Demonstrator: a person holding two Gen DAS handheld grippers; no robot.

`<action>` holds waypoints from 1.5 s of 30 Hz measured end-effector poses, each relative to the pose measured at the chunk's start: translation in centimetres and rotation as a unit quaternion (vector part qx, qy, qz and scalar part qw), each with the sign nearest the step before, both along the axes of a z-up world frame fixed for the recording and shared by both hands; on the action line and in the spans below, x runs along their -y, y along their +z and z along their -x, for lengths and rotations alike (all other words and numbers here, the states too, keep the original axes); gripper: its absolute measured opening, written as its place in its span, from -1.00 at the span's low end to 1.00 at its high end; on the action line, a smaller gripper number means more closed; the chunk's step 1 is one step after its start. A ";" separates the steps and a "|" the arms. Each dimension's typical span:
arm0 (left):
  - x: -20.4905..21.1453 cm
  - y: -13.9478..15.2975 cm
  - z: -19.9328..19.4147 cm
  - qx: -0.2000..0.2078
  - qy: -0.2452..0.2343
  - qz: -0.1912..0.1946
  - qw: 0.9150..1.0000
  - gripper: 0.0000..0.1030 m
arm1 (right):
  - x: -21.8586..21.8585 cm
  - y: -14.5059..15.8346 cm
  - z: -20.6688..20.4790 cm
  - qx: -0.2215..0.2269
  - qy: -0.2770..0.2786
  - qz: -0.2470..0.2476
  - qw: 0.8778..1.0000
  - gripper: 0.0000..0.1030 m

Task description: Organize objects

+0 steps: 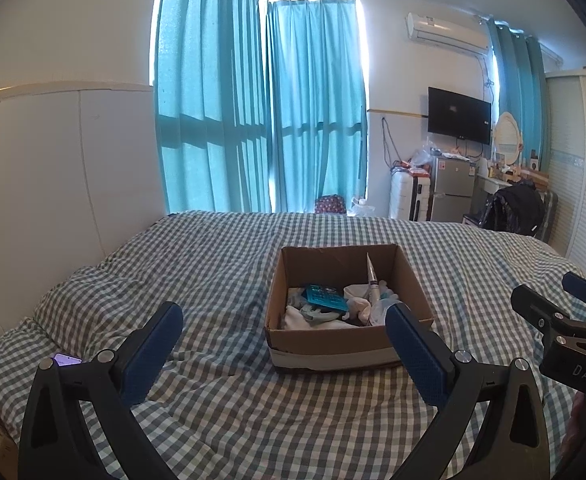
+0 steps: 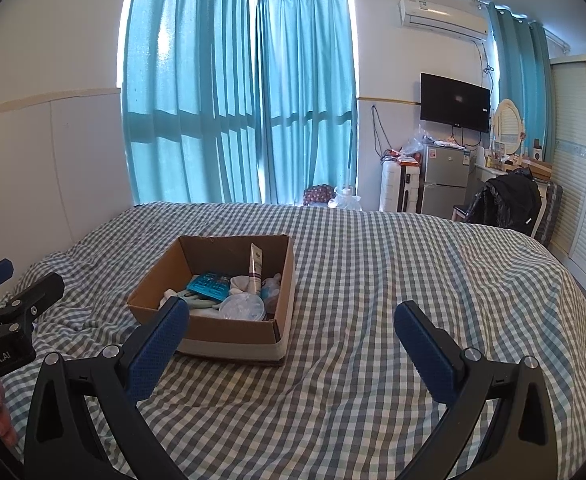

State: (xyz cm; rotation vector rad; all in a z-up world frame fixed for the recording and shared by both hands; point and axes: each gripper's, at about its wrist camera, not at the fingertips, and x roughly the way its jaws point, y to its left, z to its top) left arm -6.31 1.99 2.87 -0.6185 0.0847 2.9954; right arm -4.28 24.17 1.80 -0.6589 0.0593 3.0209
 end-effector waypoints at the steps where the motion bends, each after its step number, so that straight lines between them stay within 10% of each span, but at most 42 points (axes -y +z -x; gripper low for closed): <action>1: 0.0 0.0 0.0 -0.001 0.000 0.001 1.000 1.00 | 0.0 0.0 0.0 0.000 0.000 0.000 1.000 1.00; 45: -0.4 -0.3 0.3 0.011 -0.007 -0.003 1.000 1.00 | 0.4 0.4 -0.1 -0.006 0.005 -0.005 1.000 1.00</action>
